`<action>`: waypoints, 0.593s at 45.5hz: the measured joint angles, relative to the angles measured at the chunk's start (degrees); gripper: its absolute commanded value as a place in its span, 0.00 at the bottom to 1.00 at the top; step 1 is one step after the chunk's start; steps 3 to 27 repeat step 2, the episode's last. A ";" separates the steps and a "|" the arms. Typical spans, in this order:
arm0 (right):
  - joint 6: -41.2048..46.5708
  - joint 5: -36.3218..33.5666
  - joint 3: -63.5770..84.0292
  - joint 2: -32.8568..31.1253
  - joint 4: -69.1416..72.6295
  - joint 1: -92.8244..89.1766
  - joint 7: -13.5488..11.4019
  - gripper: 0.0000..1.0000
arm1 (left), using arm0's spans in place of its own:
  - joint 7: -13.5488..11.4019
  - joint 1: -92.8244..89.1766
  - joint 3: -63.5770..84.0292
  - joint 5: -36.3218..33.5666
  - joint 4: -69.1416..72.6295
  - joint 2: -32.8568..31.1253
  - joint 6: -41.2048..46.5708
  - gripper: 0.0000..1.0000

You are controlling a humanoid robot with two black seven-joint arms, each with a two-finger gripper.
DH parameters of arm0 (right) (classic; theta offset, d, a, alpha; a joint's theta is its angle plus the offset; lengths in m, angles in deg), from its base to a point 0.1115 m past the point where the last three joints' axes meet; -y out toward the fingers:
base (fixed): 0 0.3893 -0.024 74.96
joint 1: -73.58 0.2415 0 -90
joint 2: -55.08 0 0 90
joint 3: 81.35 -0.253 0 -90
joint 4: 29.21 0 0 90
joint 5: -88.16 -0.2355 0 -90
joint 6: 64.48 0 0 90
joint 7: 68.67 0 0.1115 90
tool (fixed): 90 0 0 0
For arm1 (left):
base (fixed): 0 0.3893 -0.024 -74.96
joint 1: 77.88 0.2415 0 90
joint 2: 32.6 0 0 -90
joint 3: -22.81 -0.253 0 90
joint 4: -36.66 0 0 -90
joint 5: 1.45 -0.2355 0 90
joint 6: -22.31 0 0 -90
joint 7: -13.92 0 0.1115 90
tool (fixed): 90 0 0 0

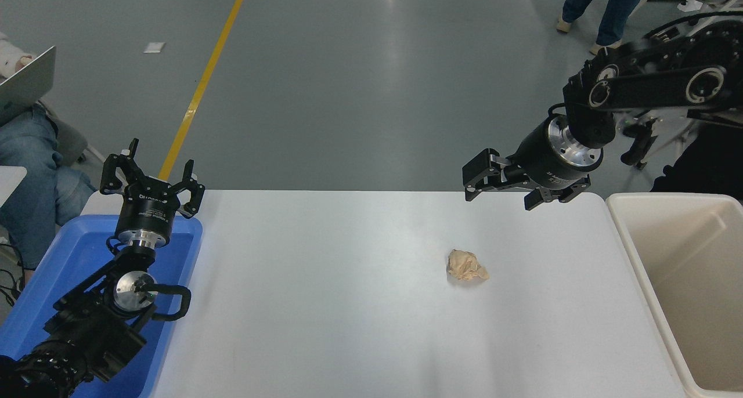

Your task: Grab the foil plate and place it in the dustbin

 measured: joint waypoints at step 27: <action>0.22 0.00 0.32 -0.62 0.86 0.61 0.00 1.00 | 0.00 0.00 0.00 -0.01 0.00 0.00 0.00 0.99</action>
